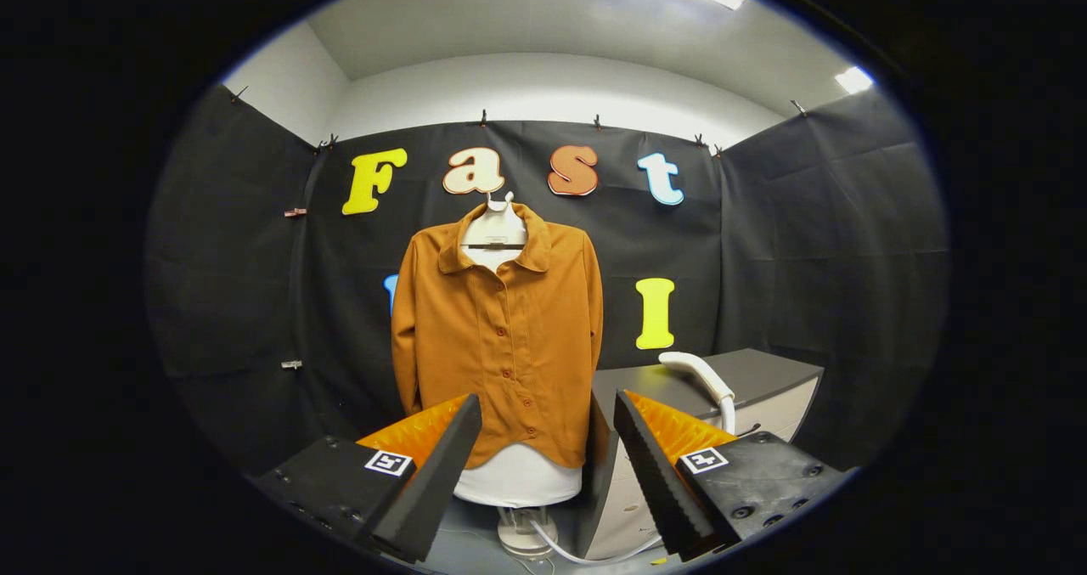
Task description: Iron the clothes twice with a garment steamer, once on the left side and once on the right side.
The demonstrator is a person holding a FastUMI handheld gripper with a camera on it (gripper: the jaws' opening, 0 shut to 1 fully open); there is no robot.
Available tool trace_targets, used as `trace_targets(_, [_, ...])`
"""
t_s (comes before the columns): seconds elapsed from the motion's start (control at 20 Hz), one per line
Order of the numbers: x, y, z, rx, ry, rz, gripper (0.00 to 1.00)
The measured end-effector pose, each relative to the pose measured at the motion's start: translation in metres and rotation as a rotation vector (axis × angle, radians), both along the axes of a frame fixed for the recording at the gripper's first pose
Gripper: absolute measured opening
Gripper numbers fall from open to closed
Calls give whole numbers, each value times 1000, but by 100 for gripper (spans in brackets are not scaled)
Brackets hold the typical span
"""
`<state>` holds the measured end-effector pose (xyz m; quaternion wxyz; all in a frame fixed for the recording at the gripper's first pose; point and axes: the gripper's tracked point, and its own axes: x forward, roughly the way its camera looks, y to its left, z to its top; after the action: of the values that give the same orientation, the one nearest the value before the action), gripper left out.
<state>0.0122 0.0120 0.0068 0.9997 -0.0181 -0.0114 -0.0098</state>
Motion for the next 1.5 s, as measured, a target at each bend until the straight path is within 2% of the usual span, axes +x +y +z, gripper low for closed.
trace_targets(0.25, [0,7,1,4,-6,-26,98])
trace_targets(0.5, [3,6,-7,27,14,-83,98])
trace_targets(0.75, [5,-5,-8,-9,9,-164,99])
trace_targets(0.9, [16,-12,-9,-8,11,-186,99])
trace_targets(1.25, [72,-52,-21,6,33,-202,99])
trace_targets(1.5, [137,-116,-9,-5,25,-217,97])
